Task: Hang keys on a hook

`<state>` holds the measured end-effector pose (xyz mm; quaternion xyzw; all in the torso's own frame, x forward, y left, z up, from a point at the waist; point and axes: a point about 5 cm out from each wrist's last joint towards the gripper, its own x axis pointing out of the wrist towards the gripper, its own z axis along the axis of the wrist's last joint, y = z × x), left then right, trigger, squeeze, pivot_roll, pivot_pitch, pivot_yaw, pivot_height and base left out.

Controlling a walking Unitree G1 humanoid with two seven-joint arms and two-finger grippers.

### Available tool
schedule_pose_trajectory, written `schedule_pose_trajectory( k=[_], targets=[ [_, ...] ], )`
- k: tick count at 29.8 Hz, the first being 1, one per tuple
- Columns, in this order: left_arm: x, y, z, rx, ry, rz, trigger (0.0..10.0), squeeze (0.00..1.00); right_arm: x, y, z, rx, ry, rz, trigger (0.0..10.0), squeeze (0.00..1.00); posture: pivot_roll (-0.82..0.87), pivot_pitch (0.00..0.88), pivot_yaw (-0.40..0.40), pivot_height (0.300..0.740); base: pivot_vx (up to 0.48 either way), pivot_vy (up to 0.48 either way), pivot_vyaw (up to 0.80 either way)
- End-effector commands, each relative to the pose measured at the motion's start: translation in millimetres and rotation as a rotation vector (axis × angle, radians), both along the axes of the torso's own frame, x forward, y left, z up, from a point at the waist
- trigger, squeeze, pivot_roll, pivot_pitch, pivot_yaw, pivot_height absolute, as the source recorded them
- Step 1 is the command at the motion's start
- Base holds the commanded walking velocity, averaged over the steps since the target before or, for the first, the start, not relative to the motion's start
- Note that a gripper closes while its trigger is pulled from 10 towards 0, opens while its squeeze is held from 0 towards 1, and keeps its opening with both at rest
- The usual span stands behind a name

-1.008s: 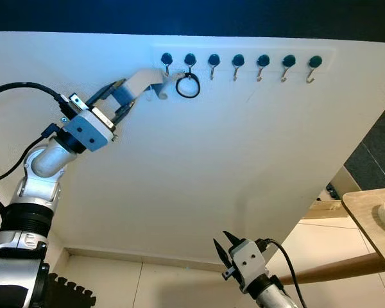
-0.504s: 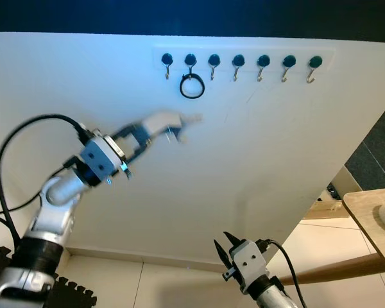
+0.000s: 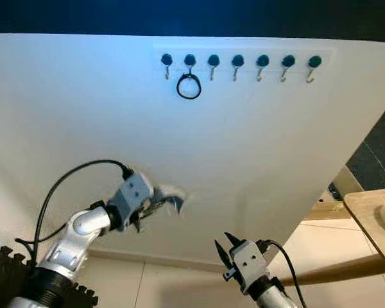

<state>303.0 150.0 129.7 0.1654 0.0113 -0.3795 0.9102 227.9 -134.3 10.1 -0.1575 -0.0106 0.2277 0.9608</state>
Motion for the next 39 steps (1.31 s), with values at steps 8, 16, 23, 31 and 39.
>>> schedule_pose_trajectory(
  k=[8, 16, 23, 31, 39],
  targets=[
    [7.8, -7.4, 19, -0.187, 0.041, 0.096, 10.0, 0.0, -3.6, -1.8, -5, -0.007, 0.03, -0.013, 10.0, 0.0, 0.03, 0.06, 0.033, 0.74, 0.0, 0.0, 0.0],
    [-5.8, -22.3, 29, -0.432, 0.228, -0.039, 10.0, 0.0, -3.0, -1.5, -4, 0.001, 0.024, -0.017, 10.0, 0.0, 0.03, 0.062, 0.032, 0.74, 0.0, 0.0, 0.0],
    [-9.9, -25.6, 11, -0.421, 0.335, 0.01, 10.0, 0.0, 2.7, 1.3, 9, 0.02, -0.052, -0.006, 10.0, 0.0, 0.03, 0.066, 0.031, 0.74, 0.0, 0.0, 0.0],
    [-9.9, -28.8, 9, -0.464, 0.41, 0.044, 10.0, 0.0, 9.1, 13.7, 38, 0.018, -0.225, 0.064, 10.0, 0.0, 0.03, 0.077, 0.029, 0.74, 0.0, 0.0, 0.0],
    [-5.7, -27.3, 10, -0.467, 0.41, 0.073, 10.0, 0.0, 9.1, 20.3, 47, -0.002, -0.285, 0.087, 10.0, 0.0, 0.03, 0.086, 0.03, 0.74, 0.0, 0.0, 0.0]
  ],
)
